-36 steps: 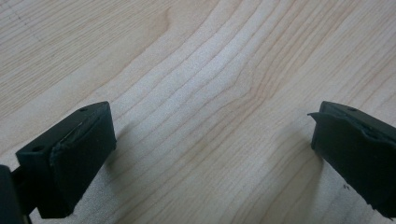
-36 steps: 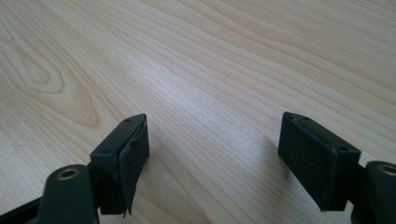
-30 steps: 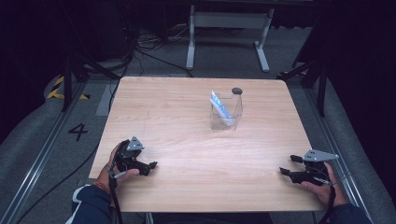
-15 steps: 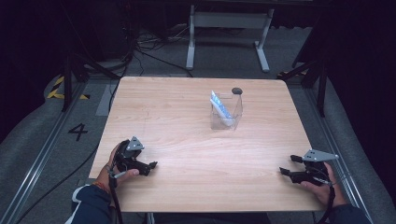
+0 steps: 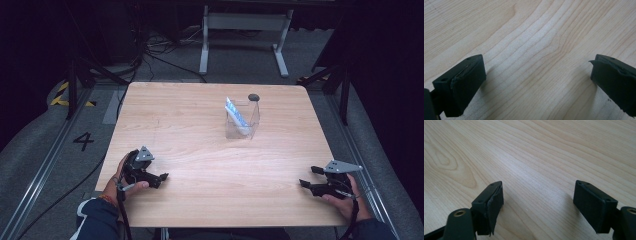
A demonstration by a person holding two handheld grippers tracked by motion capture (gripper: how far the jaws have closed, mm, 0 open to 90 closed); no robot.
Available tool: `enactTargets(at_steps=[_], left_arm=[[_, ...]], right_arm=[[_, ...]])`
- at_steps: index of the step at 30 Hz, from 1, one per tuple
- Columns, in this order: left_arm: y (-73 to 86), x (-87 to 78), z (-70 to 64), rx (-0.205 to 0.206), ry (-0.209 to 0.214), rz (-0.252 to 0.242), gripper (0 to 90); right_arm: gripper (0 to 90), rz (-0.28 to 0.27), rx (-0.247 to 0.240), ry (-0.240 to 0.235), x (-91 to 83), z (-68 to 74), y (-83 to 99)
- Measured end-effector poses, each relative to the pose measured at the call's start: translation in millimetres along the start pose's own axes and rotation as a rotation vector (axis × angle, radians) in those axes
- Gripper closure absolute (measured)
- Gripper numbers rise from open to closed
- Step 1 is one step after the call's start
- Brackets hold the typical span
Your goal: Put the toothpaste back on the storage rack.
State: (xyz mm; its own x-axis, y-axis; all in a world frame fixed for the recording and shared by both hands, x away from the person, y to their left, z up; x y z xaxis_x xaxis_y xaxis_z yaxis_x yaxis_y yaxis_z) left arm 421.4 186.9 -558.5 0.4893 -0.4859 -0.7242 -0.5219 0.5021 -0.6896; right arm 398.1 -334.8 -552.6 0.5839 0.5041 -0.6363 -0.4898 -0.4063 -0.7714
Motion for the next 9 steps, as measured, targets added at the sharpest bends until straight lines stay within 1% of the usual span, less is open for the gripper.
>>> enactTargets(at_steps=[9], left_arm=[[0.0,0.0,0.0,0.0,0.0,0.0,0.2]], right_arm=[[24.6,0.001,-0.003,0.0,0.1,-0.2,0.1]])
Point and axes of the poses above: each handheld gripper's, and its own axes: x roughly forward along the jaws, y roughly out of its underside, z roughly to its left, the point moved 10 cm from there along x, roughly forward along the jaws, and after that the axes turned 2 degrees about -z, right-handed, at the moved point
